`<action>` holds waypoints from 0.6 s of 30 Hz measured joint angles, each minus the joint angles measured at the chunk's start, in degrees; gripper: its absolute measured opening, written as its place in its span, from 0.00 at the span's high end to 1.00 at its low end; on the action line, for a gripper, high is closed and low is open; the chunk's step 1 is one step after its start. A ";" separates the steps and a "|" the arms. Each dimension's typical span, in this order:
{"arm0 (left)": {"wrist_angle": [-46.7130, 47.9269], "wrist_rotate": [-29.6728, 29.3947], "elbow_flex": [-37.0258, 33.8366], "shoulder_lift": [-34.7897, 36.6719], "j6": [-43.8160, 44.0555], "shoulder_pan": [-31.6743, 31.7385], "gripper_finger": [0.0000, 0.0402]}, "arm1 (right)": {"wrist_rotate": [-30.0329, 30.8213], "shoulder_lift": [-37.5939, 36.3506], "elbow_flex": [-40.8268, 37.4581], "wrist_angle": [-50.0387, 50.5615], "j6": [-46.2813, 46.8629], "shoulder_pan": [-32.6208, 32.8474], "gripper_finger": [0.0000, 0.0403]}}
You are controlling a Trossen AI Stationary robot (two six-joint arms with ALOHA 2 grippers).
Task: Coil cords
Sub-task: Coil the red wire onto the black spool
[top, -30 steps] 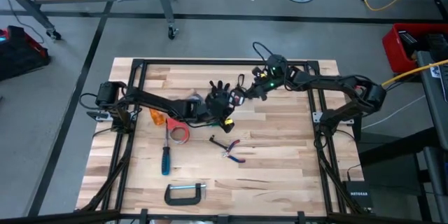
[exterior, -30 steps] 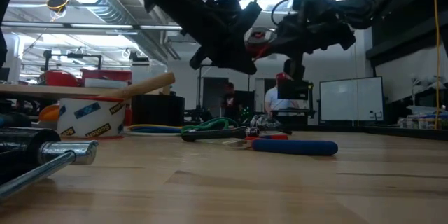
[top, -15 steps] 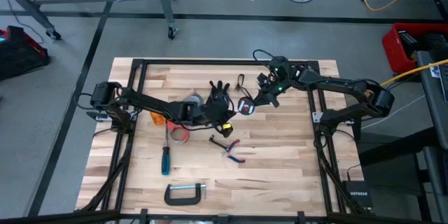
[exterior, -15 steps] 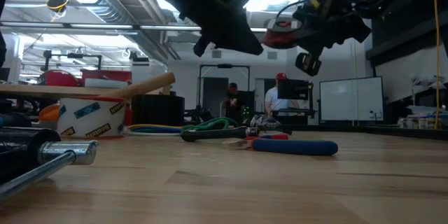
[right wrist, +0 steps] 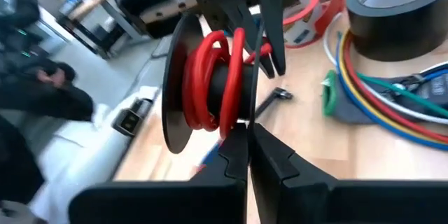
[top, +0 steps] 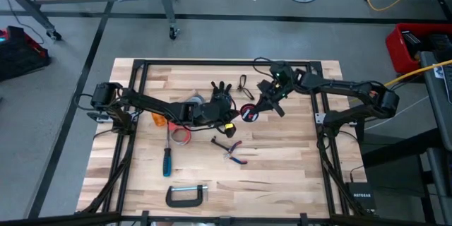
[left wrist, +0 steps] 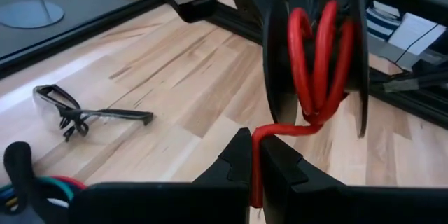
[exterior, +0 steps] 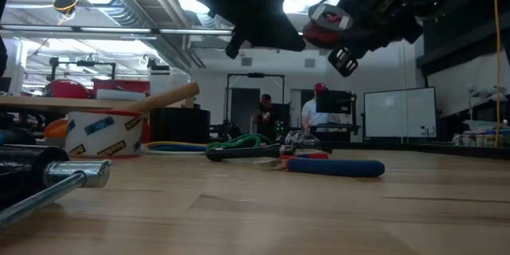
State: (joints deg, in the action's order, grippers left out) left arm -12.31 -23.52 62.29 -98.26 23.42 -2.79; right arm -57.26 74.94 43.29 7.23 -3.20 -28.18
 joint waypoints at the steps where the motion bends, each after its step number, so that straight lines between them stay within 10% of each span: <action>1: 0.02 -0.09 -0.01 0.00 -0.01 -0.03 1.00 | 1.22 0.00 0.00 0.04 -0.61 0.51 0.99; 18: 0.21 1.37 0.01 0.00 -4.17 -2.10 1.00 | 7.40 0.04 -0.07 0.86 -9.33 1.27 0.99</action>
State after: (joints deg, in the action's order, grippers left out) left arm -12.10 -22.15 62.30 -98.26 19.25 -4.89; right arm -49.85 74.98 43.22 8.10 -12.53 -26.92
